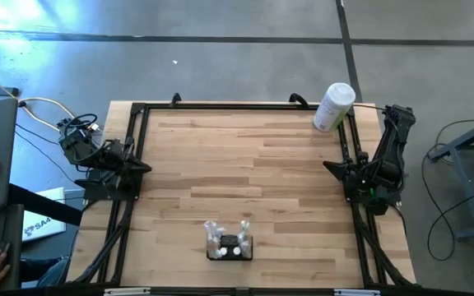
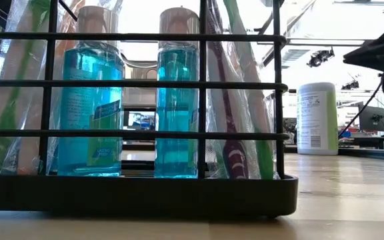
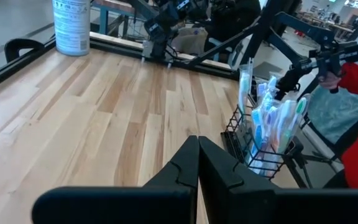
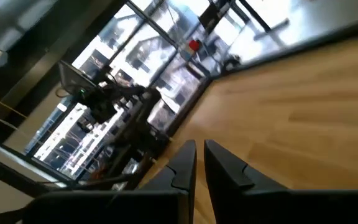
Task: Pick & Place toothbrushing station
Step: Return to Home Position
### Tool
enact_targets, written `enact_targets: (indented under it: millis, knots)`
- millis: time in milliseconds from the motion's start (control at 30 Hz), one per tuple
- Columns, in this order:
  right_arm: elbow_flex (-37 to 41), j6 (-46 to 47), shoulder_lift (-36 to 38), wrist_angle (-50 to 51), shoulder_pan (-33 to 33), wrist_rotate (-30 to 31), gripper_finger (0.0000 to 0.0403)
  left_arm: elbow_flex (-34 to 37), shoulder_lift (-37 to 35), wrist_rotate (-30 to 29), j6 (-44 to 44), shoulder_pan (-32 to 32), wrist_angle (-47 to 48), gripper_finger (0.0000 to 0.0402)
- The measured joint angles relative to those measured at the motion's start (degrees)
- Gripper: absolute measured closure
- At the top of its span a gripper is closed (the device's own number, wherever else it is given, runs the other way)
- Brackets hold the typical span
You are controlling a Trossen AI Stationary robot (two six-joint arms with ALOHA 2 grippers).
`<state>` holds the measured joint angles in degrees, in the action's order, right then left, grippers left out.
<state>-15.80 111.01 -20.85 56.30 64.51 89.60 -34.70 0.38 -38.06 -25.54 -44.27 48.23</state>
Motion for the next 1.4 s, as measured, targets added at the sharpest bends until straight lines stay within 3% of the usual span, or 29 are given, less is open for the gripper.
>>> enact_targets:
  millis: [200,367,500,633,933,1200,1400]
  knots:
    - [0.25,0.26,-0.05,0.55,-0.15,-4.56,0.0378,0.0,0.0,-0.49,-0.12,0.0,0.12,0.0402]
    - [0.34,-6.99,-0.08,3.19,-1.62,-9.08,0.0378,0.0,0.0,-4.97,-2.48,0.0,1.76,0.0401]
    - [0.6,-18.4,-0.4,3.55,-3.89,-12.6,0.0378,-0.01,0.0,-9.09,-4.58,0.01,2.57,0.0401]
    - [0.67,-22.25,-0.44,3.4,-6.28,-15.11,0.0378,3.77,0.02,-4.34,-3.92,0.0,-2.02,0.0401]
    - [0.71,-22.58,-1.26,3.28,-8.82,-16.46,0.0378,17.08,-0.02,3.88,4.19,0.0,-25.59,0.0401]
    - [0.89,-23.27,-1.86,2.8,-9.17,-16.49,0.0378,25.27,0.0,13.05,4.34,0.02,-37.33,0.0401]
    - [1.26,-28.84,-4.55,0.21,-11.6,-18.78,0.0378,29.14,-0.02,14.75,4.31,0.0,-42.02,0.0401]
